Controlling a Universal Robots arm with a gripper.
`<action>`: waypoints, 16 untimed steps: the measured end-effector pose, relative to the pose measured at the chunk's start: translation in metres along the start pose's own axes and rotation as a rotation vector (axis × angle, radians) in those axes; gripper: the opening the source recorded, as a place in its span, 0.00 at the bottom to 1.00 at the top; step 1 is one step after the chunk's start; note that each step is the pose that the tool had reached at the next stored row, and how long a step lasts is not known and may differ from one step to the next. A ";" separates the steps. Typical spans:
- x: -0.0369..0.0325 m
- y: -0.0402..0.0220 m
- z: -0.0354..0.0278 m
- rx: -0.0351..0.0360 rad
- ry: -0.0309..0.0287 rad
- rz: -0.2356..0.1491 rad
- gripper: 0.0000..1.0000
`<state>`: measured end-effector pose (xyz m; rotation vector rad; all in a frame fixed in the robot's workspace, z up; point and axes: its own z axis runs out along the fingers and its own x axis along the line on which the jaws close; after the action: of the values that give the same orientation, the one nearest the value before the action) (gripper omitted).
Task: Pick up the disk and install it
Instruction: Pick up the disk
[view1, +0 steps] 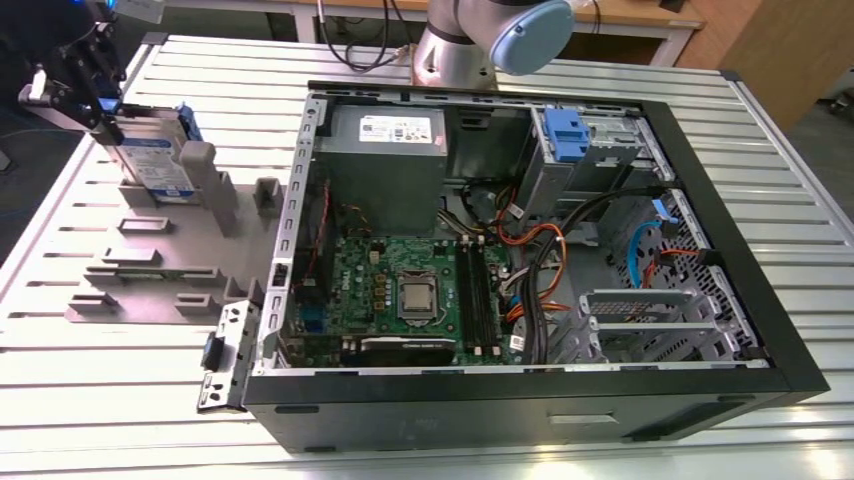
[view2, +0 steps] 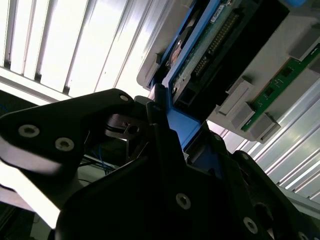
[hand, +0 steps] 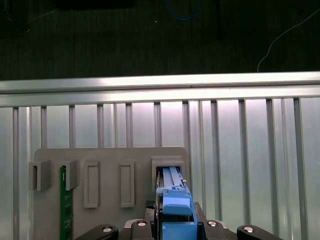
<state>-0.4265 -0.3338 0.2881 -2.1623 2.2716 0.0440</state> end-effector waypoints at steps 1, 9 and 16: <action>0.0000 0.0000 0.0000 0.0000 0.0000 0.000 0.36; 0.0000 0.0000 0.0000 -0.0002 0.0002 -0.013 0.36; 0.0000 0.0000 -0.0010 -0.0005 0.0003 -0.018 0.36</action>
<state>-0.4265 -0.3338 0.2891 -2.1824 2.2527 0.0442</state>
